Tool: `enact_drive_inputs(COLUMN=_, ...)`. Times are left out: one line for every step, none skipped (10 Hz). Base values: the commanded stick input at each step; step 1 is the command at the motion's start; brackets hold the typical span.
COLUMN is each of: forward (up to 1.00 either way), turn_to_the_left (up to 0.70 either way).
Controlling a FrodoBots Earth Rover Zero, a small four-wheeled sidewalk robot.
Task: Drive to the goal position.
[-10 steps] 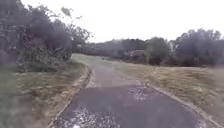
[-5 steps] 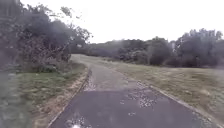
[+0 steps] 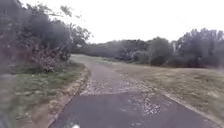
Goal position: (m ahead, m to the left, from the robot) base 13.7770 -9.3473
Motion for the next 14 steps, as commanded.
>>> enact_drive_inputs(forward=0.45, turn_to_the_left=0.27)
enact_drive_inputs(forward=0.45, turn_to_the_left=0.27)
enact_drive_inputs(forward=0.45, turn_to_the_left=0.27)
enact_drive_inputs(forward=0.45, turn_to_the_left=0.27)
enact_drive_inputs(forward=0.45, turn_to_the_left=0.27)
enact_drive_inputs(forward=0.45, turn_to_the_left=0.27)
enact_drive_inputs(forward=0.45, turn_to_the_left=0.18)
enact_drive_inputs(forward=0.45, turn_to_the_left=0.17)
enact_drive_inputs(forward=0.45, turn_to_the_left=0.12)
enact_drive_inputs(forward=0.45, turn_to_the_left=0.09)
enact_drive_inputs(forward=0.45, turn_to_the_left=0.07)
enact_drive_inputs(forward=0.45, turn_to_the_left=0.04)
enact_drive_inputs(forward=0.45, turn_to_the_left=0.0)
enact_drive_inputs(forward=0.45, turn_to_the_left=0.0)
